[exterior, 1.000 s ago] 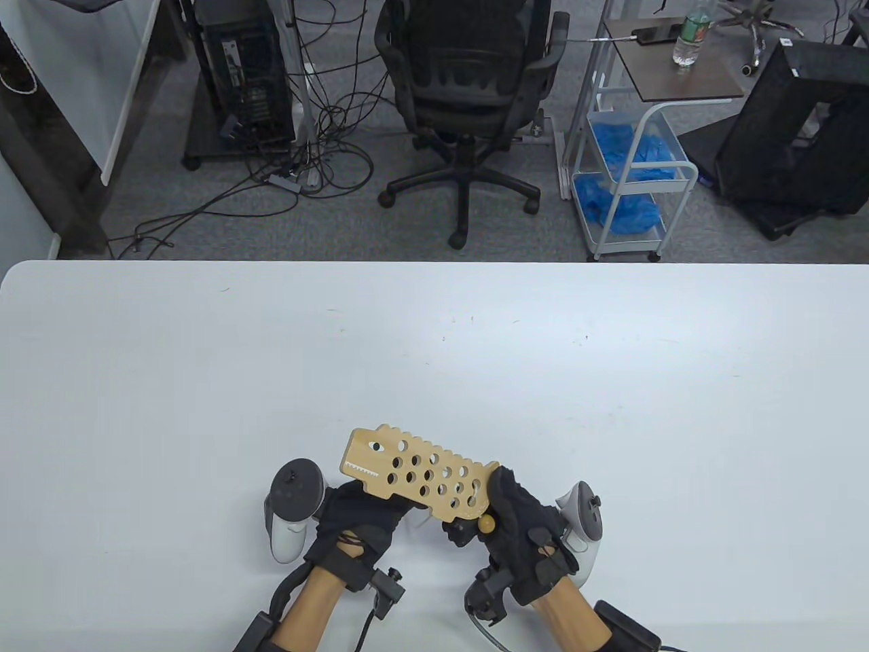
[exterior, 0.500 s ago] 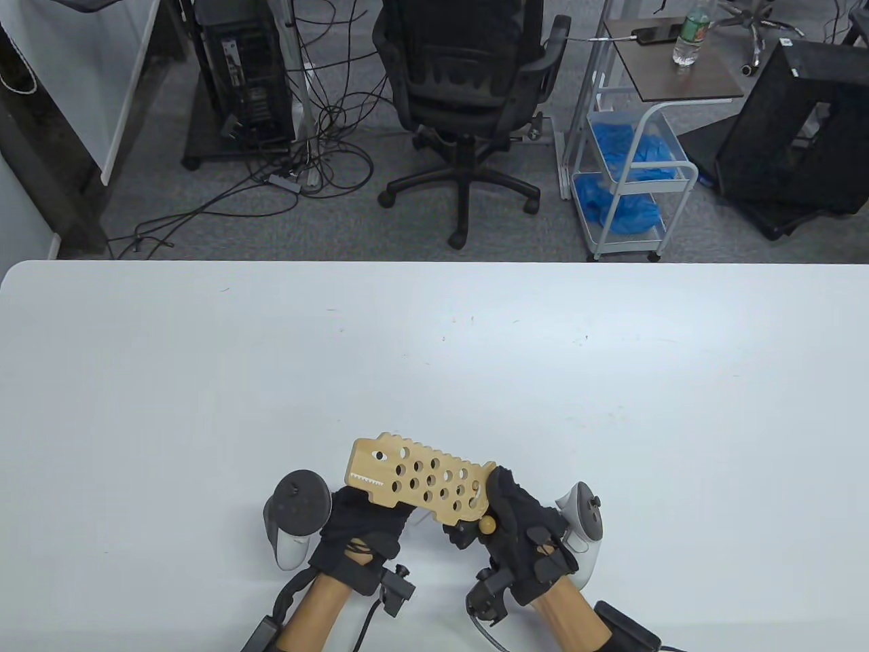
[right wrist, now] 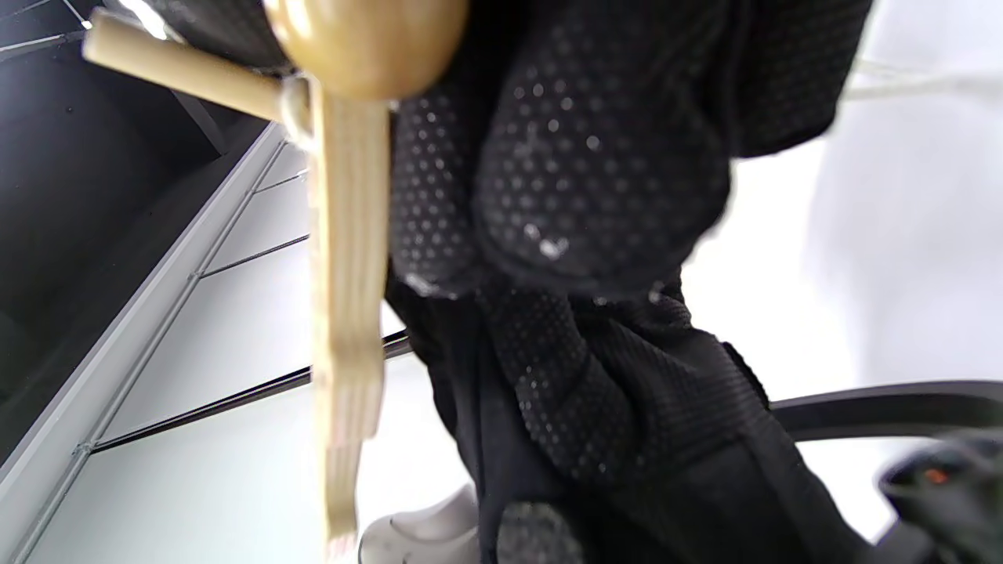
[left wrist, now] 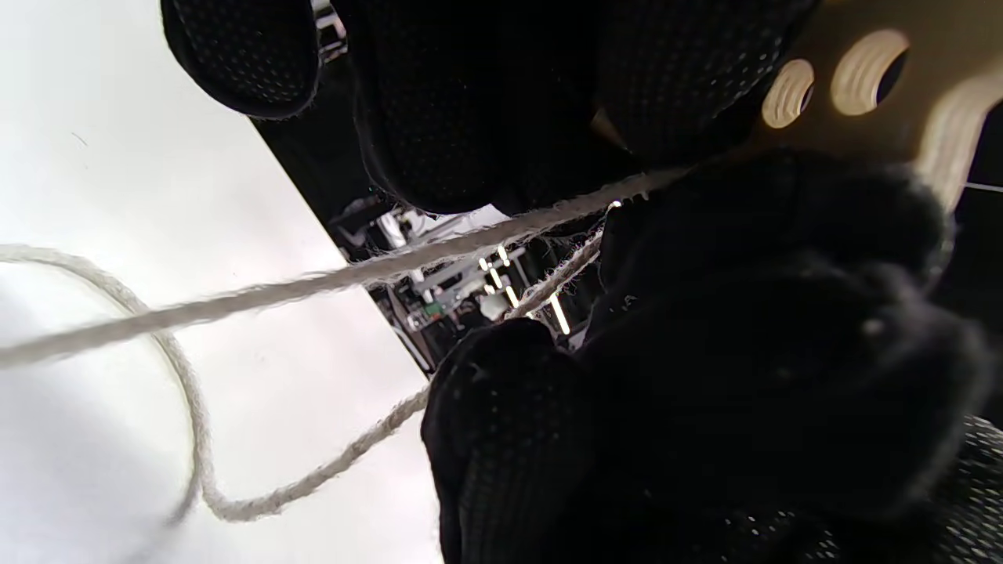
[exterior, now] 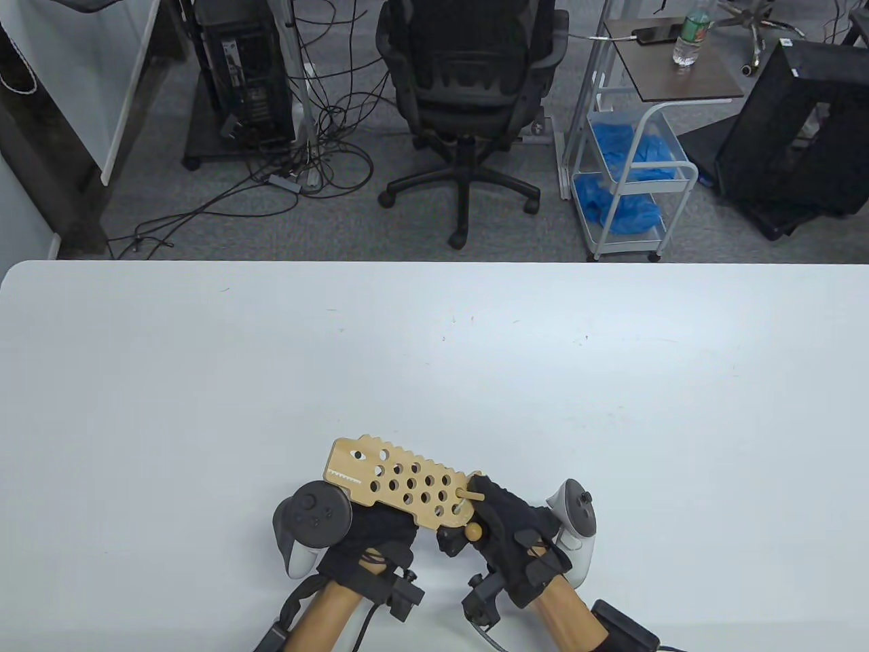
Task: Remove rope from all holes on crocodile lacing toy
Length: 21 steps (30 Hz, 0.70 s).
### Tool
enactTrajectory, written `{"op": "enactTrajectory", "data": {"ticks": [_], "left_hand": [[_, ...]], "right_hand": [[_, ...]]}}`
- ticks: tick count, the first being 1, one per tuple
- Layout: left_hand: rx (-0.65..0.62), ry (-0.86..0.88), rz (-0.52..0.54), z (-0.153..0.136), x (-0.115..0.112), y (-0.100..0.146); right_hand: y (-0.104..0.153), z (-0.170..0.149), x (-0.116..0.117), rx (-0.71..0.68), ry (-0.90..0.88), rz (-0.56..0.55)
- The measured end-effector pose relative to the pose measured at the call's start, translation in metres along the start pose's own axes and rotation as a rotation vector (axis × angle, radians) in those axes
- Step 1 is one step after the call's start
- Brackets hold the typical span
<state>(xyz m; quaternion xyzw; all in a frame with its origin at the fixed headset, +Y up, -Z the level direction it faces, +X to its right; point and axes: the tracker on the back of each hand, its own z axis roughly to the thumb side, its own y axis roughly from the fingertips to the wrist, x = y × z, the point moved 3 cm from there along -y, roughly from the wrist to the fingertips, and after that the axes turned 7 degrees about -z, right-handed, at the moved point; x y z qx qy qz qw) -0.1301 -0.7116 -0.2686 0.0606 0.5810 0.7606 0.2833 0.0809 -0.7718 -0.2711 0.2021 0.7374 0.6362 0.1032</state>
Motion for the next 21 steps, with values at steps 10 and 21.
{"op": "enactTrajectory", "data": {"ticks": [10,21], "left_hand": [[-0.004,0.012,0.007,-0.001,0.002,0.001],[-0.078,-0.014,-0.007,0.016,-0.004,0.002]], "right_hand": [[-0.001,0.005,0.002,-0.031,0.012,0.037],[0.002,0.013,-0.008,-0.082,0.024,-0.083]]}}
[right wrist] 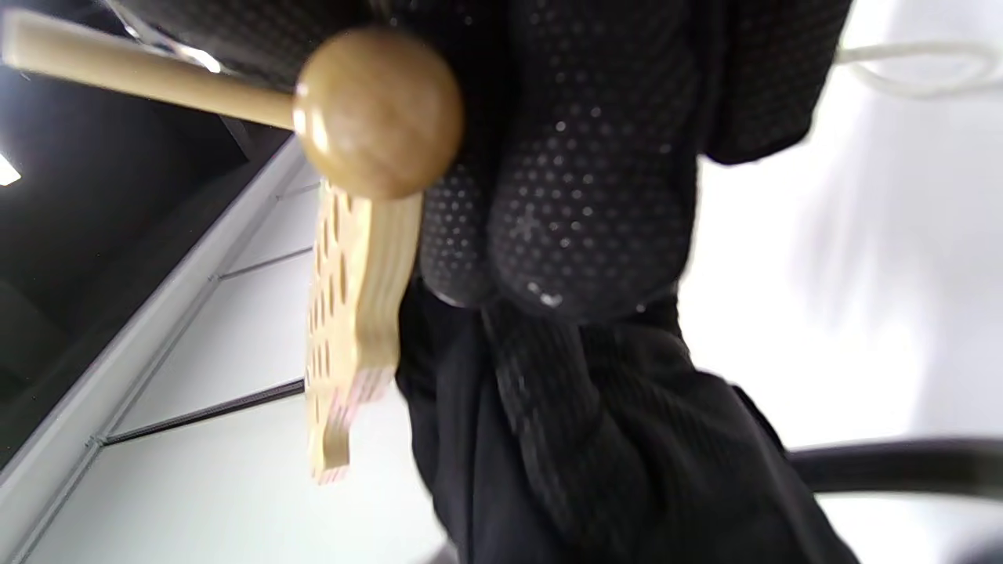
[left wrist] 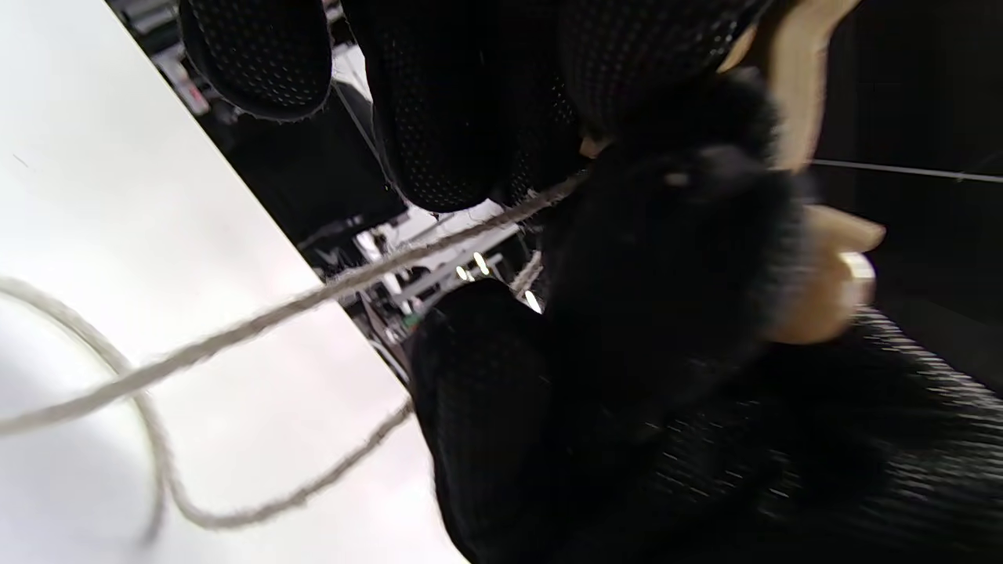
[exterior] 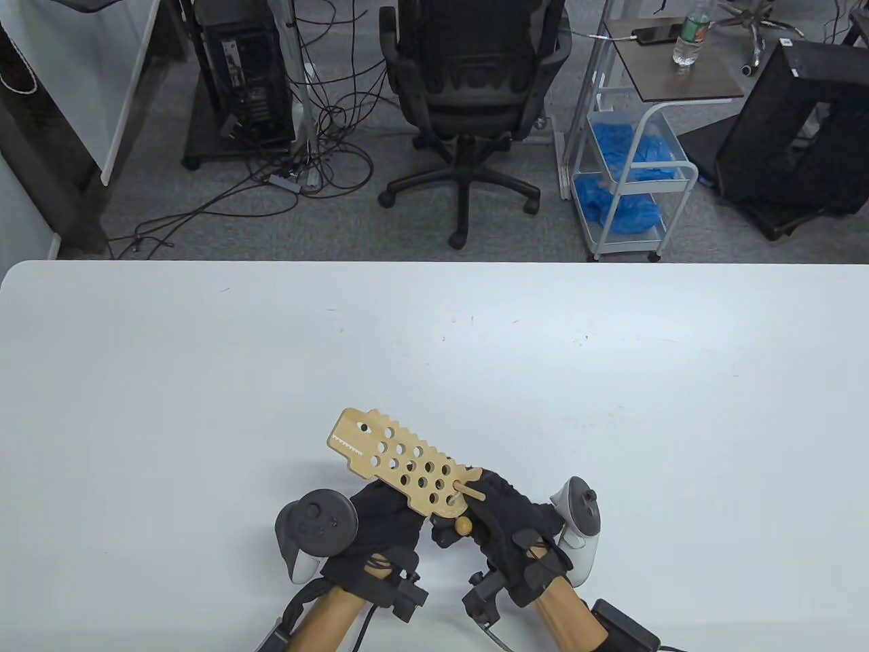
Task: Remove rope from all holes on crocodile lacing toy
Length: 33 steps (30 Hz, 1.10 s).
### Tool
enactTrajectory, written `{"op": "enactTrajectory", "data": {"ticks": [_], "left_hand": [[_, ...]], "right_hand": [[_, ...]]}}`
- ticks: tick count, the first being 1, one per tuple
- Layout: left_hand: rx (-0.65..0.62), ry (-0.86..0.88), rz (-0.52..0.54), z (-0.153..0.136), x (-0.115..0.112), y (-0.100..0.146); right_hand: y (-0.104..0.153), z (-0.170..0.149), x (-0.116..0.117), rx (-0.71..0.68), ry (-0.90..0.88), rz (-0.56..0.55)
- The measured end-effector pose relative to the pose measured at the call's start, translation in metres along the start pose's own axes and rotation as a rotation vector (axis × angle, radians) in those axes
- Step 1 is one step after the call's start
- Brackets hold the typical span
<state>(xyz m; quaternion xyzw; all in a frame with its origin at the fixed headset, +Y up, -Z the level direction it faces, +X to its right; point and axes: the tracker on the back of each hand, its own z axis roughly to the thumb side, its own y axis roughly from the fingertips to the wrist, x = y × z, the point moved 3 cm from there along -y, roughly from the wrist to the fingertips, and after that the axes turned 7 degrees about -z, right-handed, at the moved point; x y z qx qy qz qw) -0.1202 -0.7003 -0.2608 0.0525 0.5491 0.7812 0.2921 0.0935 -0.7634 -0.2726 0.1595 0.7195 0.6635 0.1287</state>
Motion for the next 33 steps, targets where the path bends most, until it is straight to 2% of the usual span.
{"op": "enactTrajectory", "data": {"ticks": [3,6,9,11,14,19,24,27,33], "left_hand": [[-0.038,0.113,-0.073,0.0,-0.004,-0.004],[-0.054,0.365,-0.245,-0.004,-0.013,-0.007],[-0.025,0.522,-0.294,-0.01,-0.019,-0.006],[0.004,0.564,-0.286,-0.016,-0.02,-0.006],[0.058,0.588,-0.227,-0.023,-0.013,-0.005],[0.164,0.472,-0.175,-0.028,-0.001,-0.004],[0.167,0.472,-0.171,-0.027,0.002,-0.004],[0.167,0.461,-0.152,-0.03,0.003,-0.003],[0.128,0.513,-0.171,-0.029,-0.002,-0.004]], "right_hand": [[0.0,0.003,-0.007,-0.021,-0.028,-0.051],[-0.001,0.007,-0.015,-0.046,-0.045,-0.106],[-0.001,0.014,-0.019,-0.107,0.079,-0.131],[0.0,0.022,-0.016,-0.186,0.203,-0.129],[0.0,0.03,-0.008,-0.245,0.294,-0.077],[0.0,0.036,0.001,-0.287,0.504,-0.018],[0.003,0.04,0.008,-0.328,0.507,0.026],[0.002,0.036,0.007,-0.302,0.428,0.043],[0.001,0.035,0.005,-0.299,0.4,0.049]]}}
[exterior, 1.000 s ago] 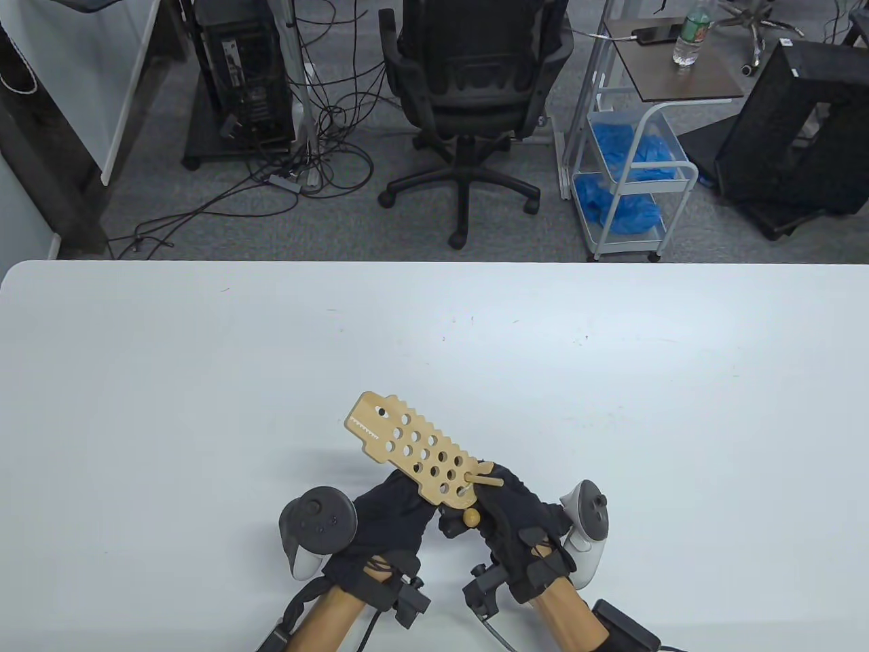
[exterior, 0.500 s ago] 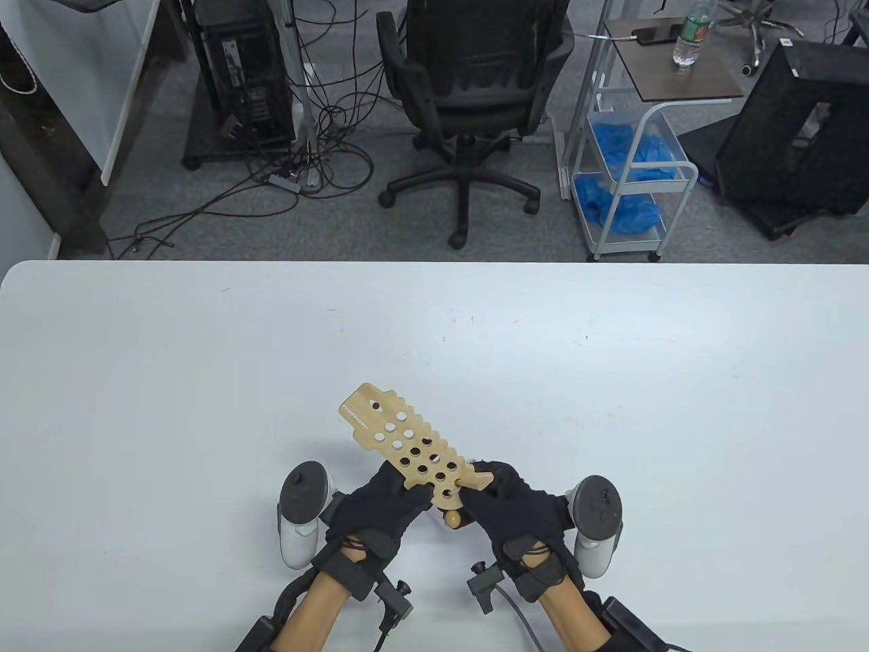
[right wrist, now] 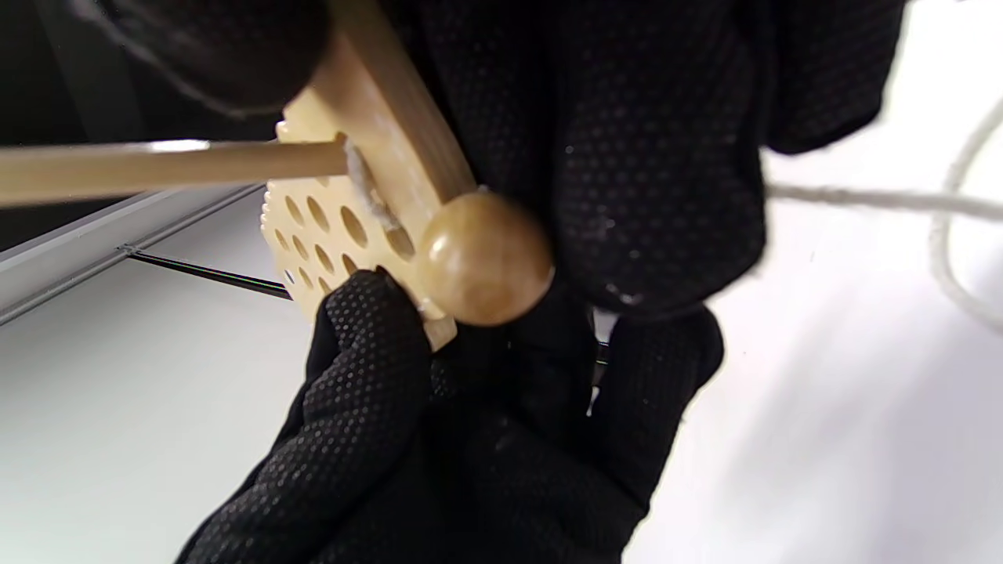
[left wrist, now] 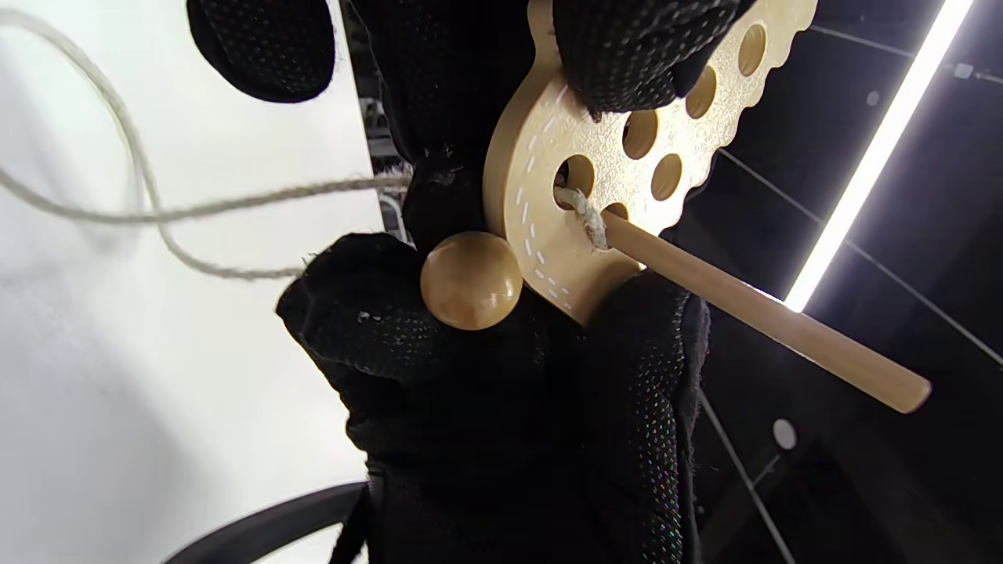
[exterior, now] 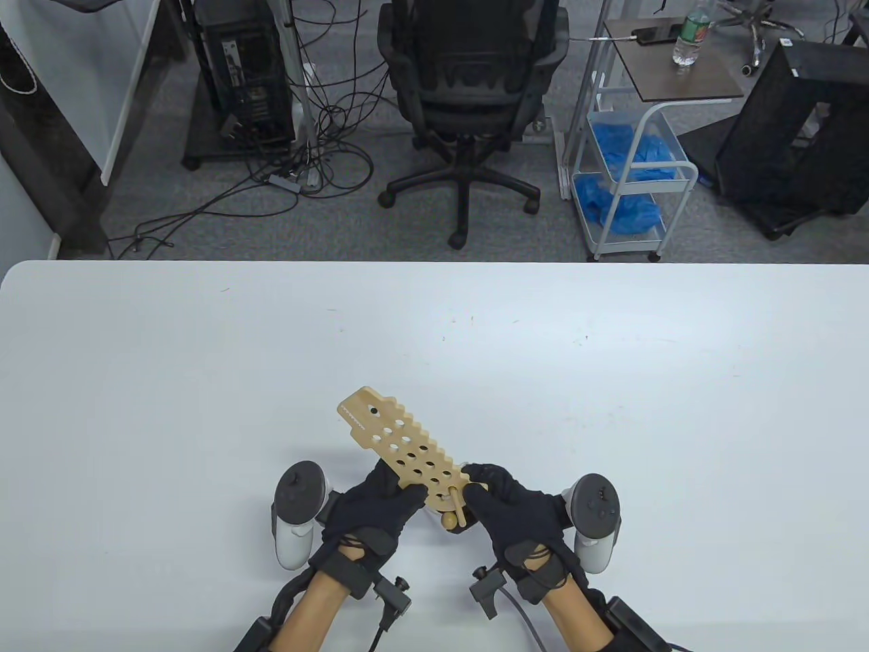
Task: Remove rope from all holes on crocodile lacing toy
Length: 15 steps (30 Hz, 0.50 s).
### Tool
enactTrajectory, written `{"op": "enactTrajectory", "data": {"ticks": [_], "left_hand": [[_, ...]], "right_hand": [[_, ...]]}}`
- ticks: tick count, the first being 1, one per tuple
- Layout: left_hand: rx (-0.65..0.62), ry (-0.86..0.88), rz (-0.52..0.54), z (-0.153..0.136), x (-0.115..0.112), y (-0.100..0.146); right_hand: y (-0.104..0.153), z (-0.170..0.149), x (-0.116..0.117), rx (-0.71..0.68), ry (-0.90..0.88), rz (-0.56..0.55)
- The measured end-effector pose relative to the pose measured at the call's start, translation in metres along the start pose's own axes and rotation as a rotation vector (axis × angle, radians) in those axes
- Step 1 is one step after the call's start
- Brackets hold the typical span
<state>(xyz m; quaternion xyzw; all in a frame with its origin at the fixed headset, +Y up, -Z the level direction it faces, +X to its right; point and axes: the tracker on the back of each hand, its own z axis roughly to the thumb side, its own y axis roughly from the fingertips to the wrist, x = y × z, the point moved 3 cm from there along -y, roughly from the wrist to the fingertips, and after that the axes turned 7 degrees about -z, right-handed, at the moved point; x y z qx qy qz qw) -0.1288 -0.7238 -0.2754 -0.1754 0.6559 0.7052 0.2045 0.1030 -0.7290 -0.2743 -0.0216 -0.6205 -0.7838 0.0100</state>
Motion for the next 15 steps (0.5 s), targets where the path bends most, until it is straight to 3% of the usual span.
{"op": "enactTrajectory", "data": {"ticks": [7,12,15], "left_hand": [[-0.018,-0.089,0.016,0.002,-0.002,0.0],[0.031,-0.197,0.04,-0.001,-0.006,0.001],[0.043,-0.234,0.053,-0.001,-0.008,0.001]], "right_hand": [[-0.001,0.005,-0.002,-0.024,0.122,-0.004],[-0.001,0.023,-0.009,-0.163,0.253,-0.064],[0.004,0.042,-0.011,-0.292,0.418,-0.123]]}}
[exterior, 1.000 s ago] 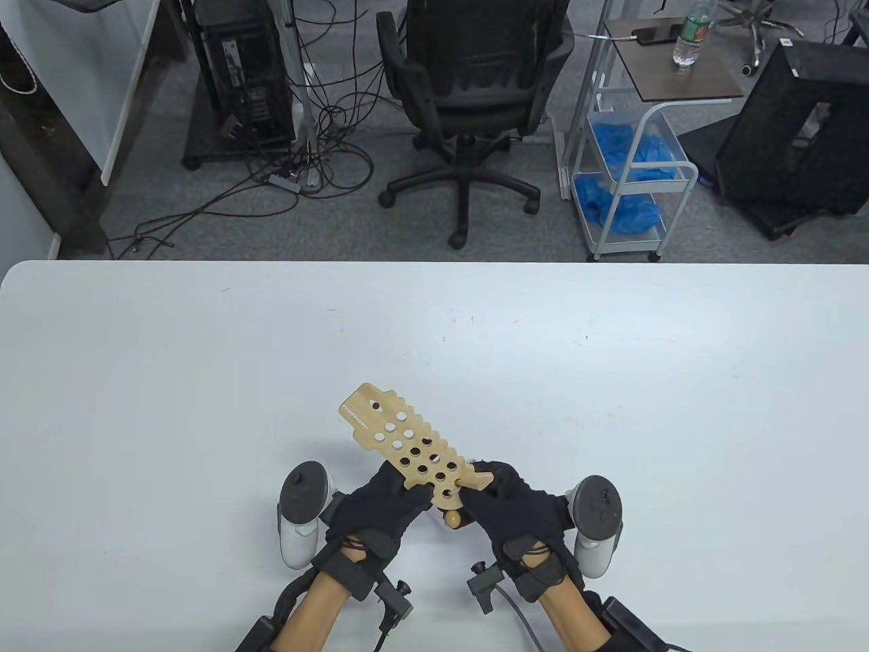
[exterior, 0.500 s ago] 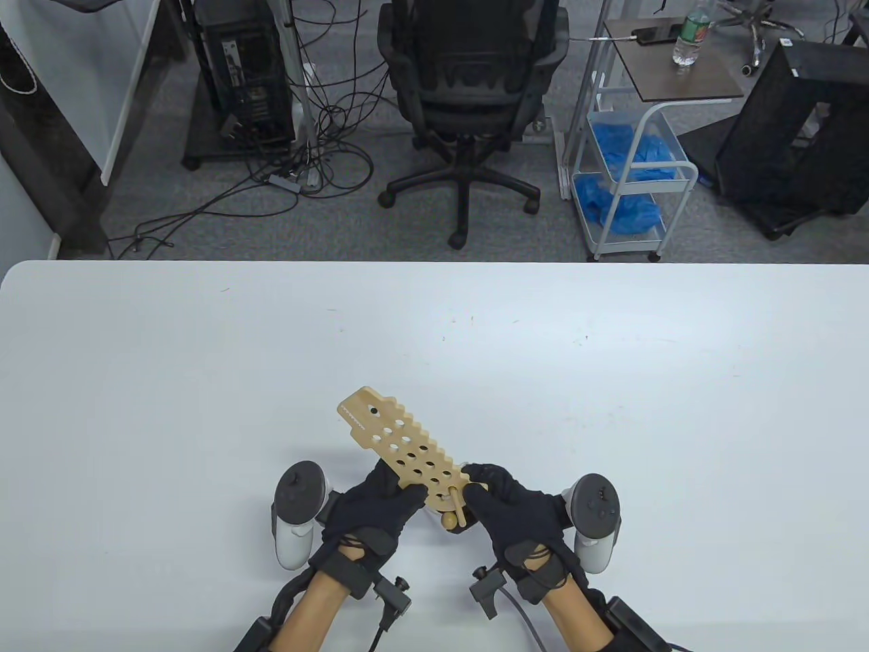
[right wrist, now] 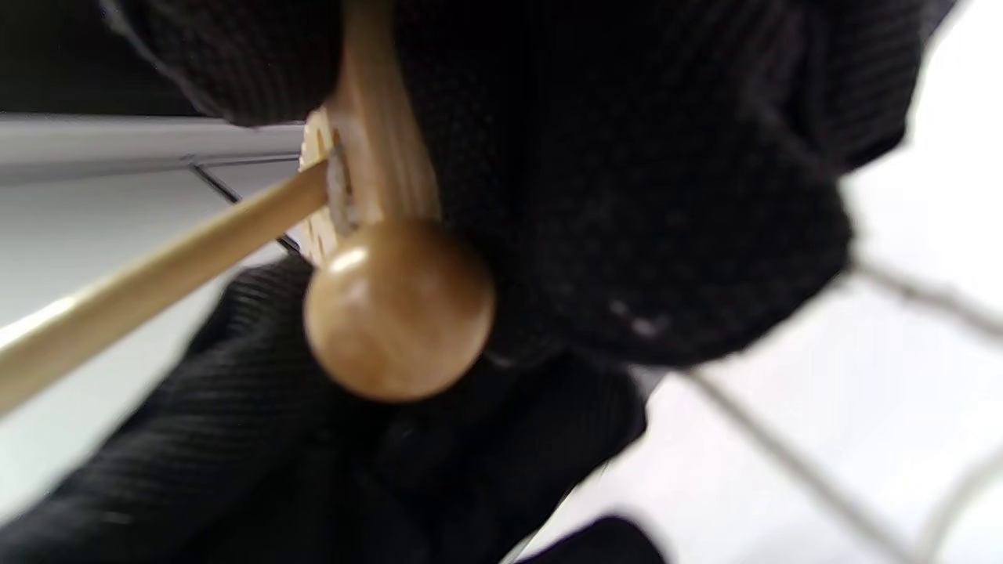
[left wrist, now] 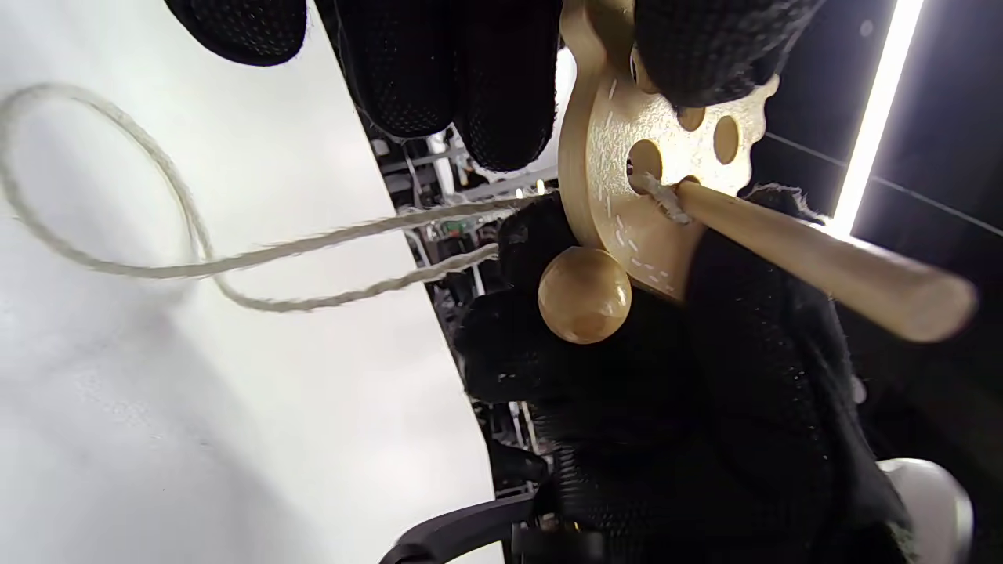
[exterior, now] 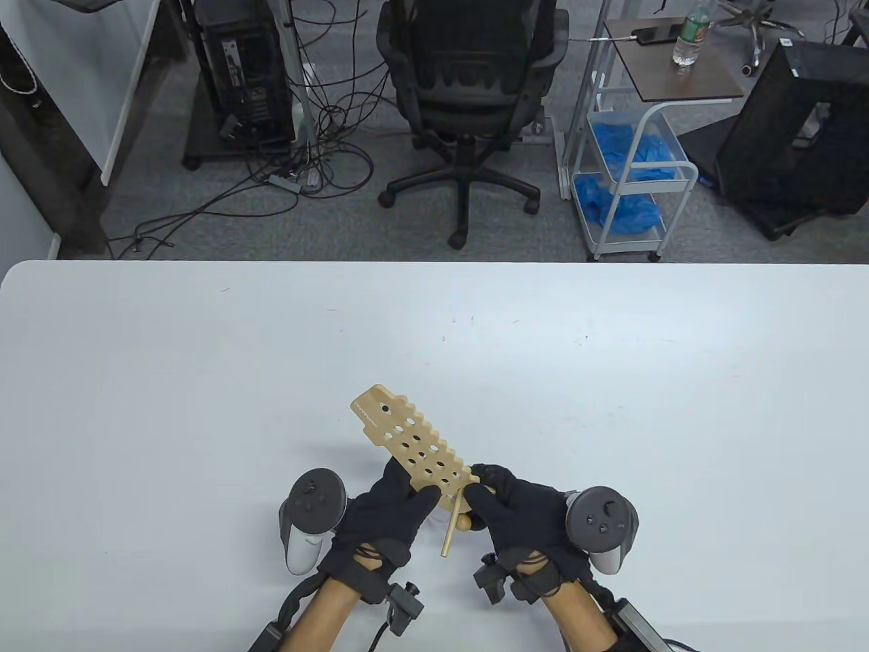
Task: Remove rope from all holes on crocodile lacing toy
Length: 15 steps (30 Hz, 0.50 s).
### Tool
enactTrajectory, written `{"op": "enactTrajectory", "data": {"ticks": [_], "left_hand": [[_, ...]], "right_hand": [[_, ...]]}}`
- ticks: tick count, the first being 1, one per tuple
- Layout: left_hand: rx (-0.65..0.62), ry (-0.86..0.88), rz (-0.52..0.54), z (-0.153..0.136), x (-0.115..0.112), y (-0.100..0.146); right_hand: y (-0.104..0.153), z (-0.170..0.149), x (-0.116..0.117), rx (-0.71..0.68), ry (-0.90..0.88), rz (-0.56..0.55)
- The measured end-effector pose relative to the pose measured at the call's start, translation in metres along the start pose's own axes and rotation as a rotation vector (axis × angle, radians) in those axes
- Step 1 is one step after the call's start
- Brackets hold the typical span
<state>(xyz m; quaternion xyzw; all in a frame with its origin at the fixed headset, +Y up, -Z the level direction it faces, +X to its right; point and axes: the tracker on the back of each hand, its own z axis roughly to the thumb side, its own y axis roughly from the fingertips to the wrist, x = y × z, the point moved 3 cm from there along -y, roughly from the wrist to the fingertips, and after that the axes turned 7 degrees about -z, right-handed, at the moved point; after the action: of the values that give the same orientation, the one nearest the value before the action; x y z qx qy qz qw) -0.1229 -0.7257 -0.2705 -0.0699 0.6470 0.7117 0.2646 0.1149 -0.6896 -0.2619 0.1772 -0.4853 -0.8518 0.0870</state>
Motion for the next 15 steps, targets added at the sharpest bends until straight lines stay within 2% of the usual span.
{"op": "enactTrajectory", "data": {"ticks": [2,6,11,15], "left_hand": [[0.002,0.004,-0.008,0.0,-0.001,0.0],[0.018,-0.08,-0.029,0.002,-0.004,0.001],[0.07,-0.217,-0.046,0.003,-0.009,0.0],[0.119,-0.242,-0.062,0.0,-0.01,0.0]], "right_hand": [[0.001,0.009,-0.006,-0.057,0.094,-0.058],[0.005,0.012,-0.013,-0.049,0.128,-0.149],[0.007,0.013,-0.013,-0.04,0.208,-0.161],[0.01,0.003,-0.008,0.074,0.184,-0.137]]}}
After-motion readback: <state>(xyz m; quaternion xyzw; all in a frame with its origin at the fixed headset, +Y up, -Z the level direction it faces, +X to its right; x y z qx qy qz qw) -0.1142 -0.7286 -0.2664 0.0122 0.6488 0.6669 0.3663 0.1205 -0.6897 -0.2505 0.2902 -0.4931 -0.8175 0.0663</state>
